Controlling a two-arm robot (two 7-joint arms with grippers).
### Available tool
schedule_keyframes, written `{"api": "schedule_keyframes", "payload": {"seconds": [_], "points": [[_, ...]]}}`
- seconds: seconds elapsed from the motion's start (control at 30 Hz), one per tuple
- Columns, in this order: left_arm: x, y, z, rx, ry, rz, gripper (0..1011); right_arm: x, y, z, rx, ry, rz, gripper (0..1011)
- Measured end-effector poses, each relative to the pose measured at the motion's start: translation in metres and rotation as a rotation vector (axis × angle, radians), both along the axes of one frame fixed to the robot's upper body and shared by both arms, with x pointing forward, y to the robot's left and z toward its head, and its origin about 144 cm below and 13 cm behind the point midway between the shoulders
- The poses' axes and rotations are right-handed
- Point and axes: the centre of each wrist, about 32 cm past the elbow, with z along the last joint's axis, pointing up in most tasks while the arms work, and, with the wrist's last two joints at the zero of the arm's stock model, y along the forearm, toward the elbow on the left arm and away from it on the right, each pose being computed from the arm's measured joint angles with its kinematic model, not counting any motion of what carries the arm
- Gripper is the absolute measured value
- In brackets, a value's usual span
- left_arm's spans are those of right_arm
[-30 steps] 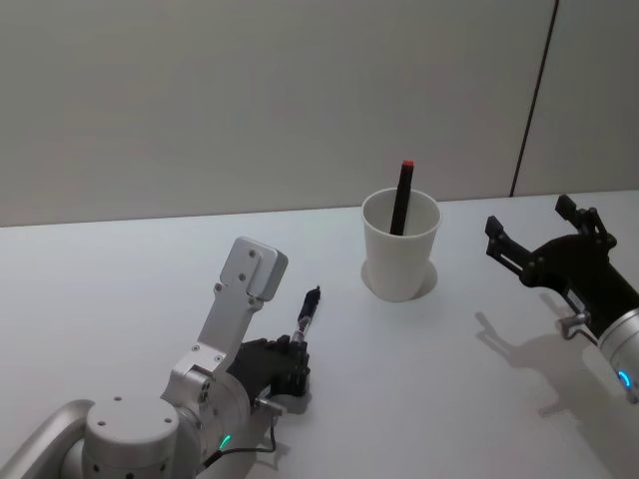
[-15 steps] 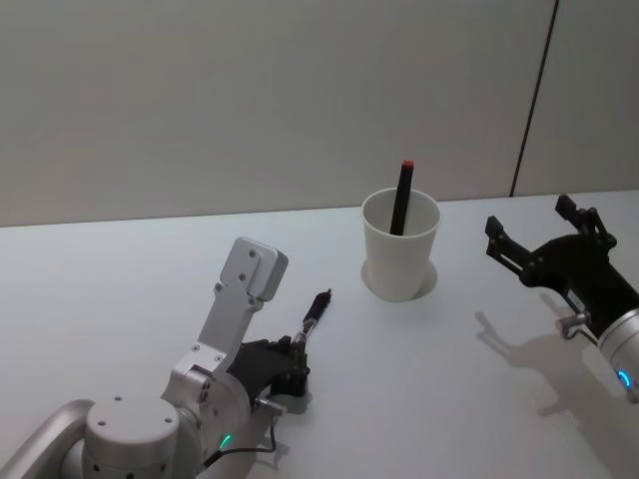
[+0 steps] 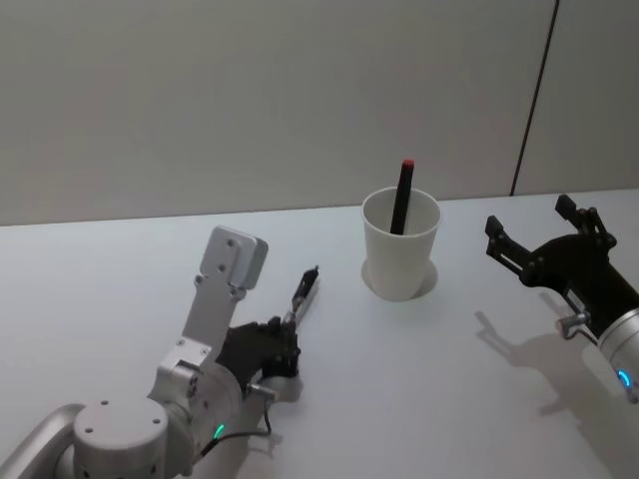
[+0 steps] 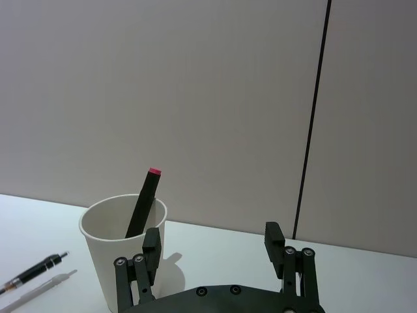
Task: Place the pen into the pen holder.
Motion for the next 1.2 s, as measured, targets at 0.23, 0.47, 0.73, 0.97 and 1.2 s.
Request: {"api": "schedule_keyframes", "payload": {"seconds": [0.23,0.47,0.73,0.97,1.2], "points": [[-0.001,0.005,0.0,-0.051,-0.094,0.053,128,0.0,0.0,0.0,0.0,0.0,0.0,1001],[-0.001,0.01,0.0,-0.112,-0.192,0.105,129,0.0,0.0,0.0,0.0,0.0,0.0,1001],[-0.001,0.015,-0.001,-0.187,-0.301,0.146,129,0.0,0.0,0.0,0.0,0.0,0.0,1001],[0.002,0.019,-0.003,-0.268,-0.396,0.145,128,0.0,0.0,0.0,0.0,0.0,0.0,1001],[0.006,0.022,-0.004,-0.344,-0.462,0.09,129,0.0,0.0,0.0,0.0,0.0,0.0,1001]]}}
